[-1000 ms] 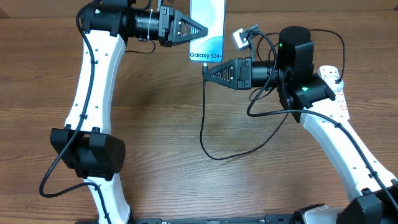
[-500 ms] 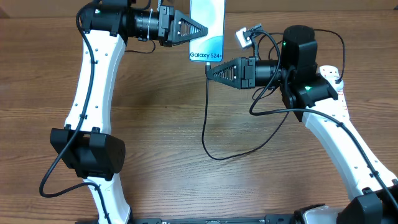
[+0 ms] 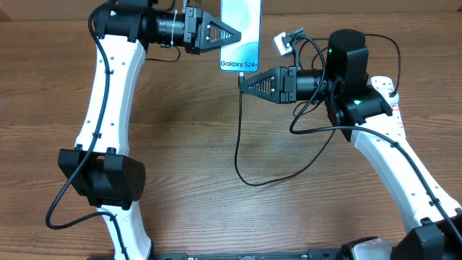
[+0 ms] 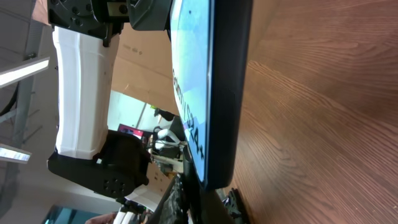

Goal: Plug charger to phone and switch on socket

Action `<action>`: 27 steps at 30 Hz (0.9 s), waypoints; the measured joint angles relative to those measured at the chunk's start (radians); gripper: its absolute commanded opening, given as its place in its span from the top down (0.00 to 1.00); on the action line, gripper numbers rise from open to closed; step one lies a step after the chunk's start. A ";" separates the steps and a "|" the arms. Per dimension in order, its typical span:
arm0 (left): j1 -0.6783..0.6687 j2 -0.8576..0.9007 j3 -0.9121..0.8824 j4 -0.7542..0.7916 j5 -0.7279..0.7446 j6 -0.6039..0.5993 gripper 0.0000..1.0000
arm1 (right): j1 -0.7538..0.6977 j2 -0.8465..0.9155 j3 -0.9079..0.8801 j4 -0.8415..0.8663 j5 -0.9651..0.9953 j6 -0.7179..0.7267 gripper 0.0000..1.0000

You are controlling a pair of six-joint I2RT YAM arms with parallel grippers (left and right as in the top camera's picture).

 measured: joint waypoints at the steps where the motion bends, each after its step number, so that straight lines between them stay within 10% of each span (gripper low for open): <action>1: 0.000 0.000 0.000 0.000 0.000 0.000 0.96 | 0.000 0.000 0.000 0.000 0.002 0.000 0.96; 27: 0.000 0.000 0.000 -0.001 0.011 0.000 0.96 | 0.008 0.000 0.000 0.000 0.014 0.000 0.96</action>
